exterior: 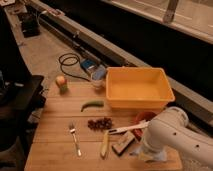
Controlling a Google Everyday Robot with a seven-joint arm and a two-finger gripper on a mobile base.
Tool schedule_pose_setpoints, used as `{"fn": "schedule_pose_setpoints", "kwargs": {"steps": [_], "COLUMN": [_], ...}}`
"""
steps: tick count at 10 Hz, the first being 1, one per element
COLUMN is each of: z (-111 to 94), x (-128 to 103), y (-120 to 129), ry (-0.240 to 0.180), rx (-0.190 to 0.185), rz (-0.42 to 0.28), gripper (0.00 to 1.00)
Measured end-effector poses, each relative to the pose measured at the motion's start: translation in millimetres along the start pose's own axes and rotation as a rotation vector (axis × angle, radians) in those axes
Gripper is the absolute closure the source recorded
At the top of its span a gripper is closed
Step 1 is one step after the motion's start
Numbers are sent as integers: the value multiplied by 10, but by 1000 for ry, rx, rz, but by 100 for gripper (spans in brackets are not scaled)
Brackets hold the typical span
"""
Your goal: Place towel in metal cup
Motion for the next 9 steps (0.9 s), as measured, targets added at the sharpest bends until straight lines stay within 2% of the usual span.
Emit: {"fn": "schedule_pose_setpoints", "kwargs": {"steps": [2,4,7,8,9], "z": [41,-21,-395,-553,-587], "x": [67,126,145,92,74], "y": [23,8,-132,-249,-283], "ry": [4,13,45,50,52], "rx": [-14,0,56,84,91], "rz": [19,32,29,20,16], "gripper": [38,38,38,38,38]}}
